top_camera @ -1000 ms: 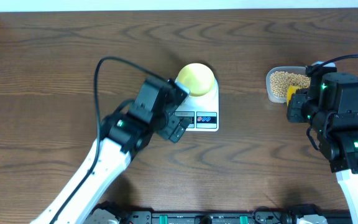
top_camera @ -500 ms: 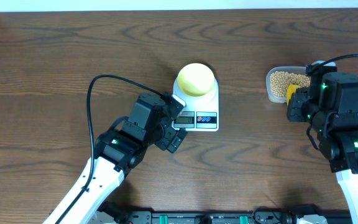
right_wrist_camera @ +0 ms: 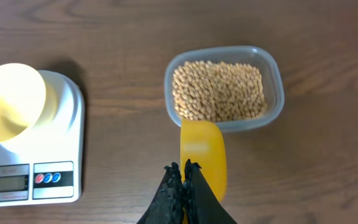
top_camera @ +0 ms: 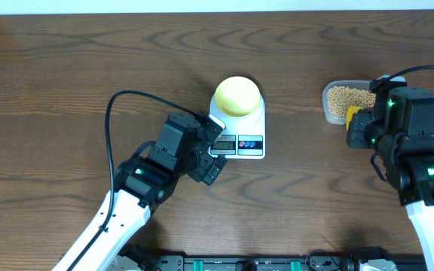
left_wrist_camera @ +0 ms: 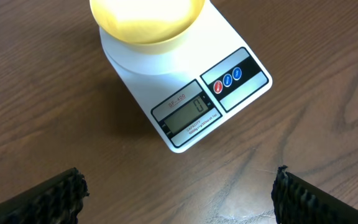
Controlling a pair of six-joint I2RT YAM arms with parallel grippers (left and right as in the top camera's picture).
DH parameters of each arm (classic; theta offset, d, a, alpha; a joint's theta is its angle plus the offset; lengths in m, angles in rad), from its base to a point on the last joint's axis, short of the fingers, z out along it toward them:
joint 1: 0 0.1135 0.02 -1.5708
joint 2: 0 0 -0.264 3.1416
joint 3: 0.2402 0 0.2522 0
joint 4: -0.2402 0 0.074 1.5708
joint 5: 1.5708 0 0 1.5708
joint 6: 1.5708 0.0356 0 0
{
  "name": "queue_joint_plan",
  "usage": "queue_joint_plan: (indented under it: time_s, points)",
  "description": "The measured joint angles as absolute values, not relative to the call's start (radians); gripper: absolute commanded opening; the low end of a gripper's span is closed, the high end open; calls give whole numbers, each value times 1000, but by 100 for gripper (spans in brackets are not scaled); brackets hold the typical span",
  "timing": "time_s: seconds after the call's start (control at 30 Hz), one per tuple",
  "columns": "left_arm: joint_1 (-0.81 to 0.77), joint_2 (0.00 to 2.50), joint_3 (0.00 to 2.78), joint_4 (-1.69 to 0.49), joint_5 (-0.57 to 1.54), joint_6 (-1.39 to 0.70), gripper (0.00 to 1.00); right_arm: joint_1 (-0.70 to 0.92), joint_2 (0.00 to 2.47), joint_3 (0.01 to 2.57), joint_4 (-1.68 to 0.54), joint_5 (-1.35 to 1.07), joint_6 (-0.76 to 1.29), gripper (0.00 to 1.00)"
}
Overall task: Scoop item into bowl and weigh 50g on scale
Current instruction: 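Lower the yellow scoop into the soybean tub with the right gripper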
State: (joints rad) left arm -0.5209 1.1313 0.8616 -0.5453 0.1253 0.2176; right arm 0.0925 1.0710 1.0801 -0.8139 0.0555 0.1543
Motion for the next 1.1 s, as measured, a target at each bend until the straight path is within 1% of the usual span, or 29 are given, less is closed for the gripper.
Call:
queue_joint_plan:
  time_s: [0.4, 0.63, 0.83, 1.1]
  points:
    - [-521, 1131, 862, -545, 125, 218, 98, -37, 1242, 1080, -809, 45, 232, 1]
    - [-521, 1131, 862, -545, 126, 218, 98, -109, 1290, 1080, -693, -6, 230, 1]
    - [-521, 1131, 862, -545, 125, 218, 98, -121, 1296, 1080, -588, -58, 226, 1]
    - [-521, 1131, 862, -545, 125, 218, 98, -121, 1392, 1080, -553, -76, 212, 1]
